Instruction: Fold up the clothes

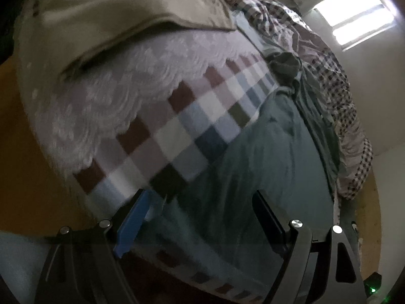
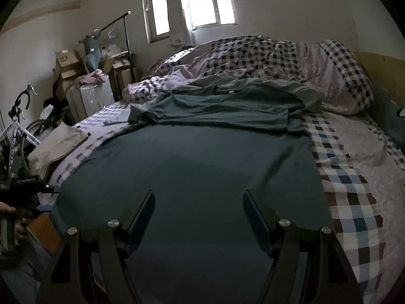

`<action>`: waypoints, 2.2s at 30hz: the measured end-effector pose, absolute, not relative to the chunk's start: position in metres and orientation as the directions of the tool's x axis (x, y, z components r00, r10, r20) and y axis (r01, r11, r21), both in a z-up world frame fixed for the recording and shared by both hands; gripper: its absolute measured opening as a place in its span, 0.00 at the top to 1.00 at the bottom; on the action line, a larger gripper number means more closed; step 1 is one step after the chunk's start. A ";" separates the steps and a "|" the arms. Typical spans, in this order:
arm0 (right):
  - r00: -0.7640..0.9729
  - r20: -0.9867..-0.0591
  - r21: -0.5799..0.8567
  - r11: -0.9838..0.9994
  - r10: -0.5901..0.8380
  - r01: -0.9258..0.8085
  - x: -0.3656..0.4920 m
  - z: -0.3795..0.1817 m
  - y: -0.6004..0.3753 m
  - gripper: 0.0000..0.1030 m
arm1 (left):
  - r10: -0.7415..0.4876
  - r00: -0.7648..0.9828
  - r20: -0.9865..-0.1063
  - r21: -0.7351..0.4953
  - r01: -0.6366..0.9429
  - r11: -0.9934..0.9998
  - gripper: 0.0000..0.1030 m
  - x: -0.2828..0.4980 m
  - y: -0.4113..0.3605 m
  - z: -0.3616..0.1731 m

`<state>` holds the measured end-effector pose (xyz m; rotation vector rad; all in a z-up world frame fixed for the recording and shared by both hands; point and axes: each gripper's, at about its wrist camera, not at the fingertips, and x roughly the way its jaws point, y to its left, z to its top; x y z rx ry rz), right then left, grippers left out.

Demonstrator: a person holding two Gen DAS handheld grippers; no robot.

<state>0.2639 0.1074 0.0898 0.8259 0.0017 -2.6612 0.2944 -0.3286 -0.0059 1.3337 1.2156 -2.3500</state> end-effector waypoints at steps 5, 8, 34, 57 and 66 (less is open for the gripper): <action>-0.773 -0.558 0.067 -0.945 -0.302 0.321 0.269 0.087 0.099 0.27 | 0.277 -0.579 -0.767 -0.610 0.523 -0.595 0.16 0.306 -0.322 -0.015; -0.777 -0.559 0.043 -0.946 -0.289 0.320 0.272 0.086 0.093 0.26 | 0.326 -0.589 -0.739 -0.660 0.537 -0.525 0.16 0.315 -0.320 -0.021; -0.732 -0.619 -0.084 -0.902 -0.286 0.424 0.279 0.059 0.049 0.25 | 0.363 -0.644 -0.673 -0.729 0.494 -0.474 0.19 0.307 -0.305 -0.015; -0.717 -0.580 -0.238 -0.761 -0.386 0.603 0.315 0.052 -0.022 0.25 | 0.355 -0.619 -0.700 -0.703 0.513 -0.493 0.97 0.318 -0.309 -0.010; -0.619 -0.630 -0.336 -0.554 -0.470 0.762 0.352 0.022 -0.091 0.25 | 0.403 -0.661 -0.633 -0.754 0.407 -0.516 0.98 0.330 -0.306 0.019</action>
